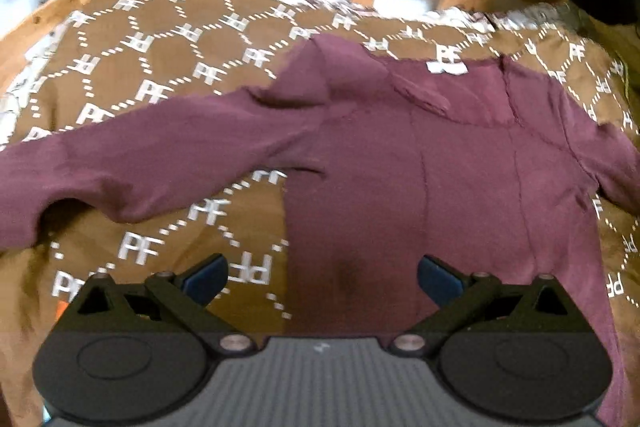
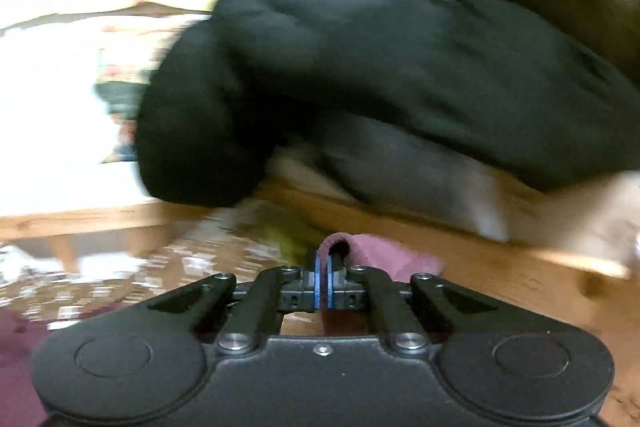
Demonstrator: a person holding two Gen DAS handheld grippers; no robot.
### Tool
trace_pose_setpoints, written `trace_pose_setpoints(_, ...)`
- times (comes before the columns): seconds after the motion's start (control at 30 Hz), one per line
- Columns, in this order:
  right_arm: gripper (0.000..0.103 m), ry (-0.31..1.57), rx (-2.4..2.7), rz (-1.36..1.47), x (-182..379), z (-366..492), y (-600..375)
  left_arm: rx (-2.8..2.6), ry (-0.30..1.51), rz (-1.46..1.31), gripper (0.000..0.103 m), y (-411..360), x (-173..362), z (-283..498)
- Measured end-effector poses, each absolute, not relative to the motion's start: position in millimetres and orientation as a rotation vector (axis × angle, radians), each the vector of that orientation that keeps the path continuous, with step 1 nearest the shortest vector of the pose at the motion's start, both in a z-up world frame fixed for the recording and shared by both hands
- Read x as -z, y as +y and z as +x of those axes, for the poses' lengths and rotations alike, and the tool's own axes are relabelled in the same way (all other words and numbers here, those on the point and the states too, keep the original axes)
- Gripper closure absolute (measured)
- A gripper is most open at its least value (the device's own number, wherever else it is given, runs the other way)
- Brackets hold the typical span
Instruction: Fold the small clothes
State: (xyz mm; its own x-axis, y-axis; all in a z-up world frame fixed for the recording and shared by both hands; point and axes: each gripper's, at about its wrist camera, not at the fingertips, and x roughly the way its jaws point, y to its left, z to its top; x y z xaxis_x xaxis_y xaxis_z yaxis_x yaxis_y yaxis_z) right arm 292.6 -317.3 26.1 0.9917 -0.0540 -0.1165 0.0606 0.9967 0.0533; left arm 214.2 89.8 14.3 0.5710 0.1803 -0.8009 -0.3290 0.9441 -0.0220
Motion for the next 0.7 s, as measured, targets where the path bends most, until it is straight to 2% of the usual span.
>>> trace_pose_setpoints(0.27, 0.101, 0.077, -0.324, -0.099, -35.1, 264.2, -174.0, -0.378, 0.851, -0.201, 0.0, 117.9, -26.5, 204.2)
trace_pose_setpoints(0.5, 0.101, 0.222, -0.55, -0.331, 18.4, 231.2, -70.6, -0.409, 0.838, -0.309, 0.0, 143.4, -22.5, 200.2)
trace_pose_setpoints(0.7, 0.101, 0.34, -0.672, -0.555, 81.9, 200.0, -49.6, -0.397, 0.843, -0.313, 0.0, 145.3, -15.5, 197.0)
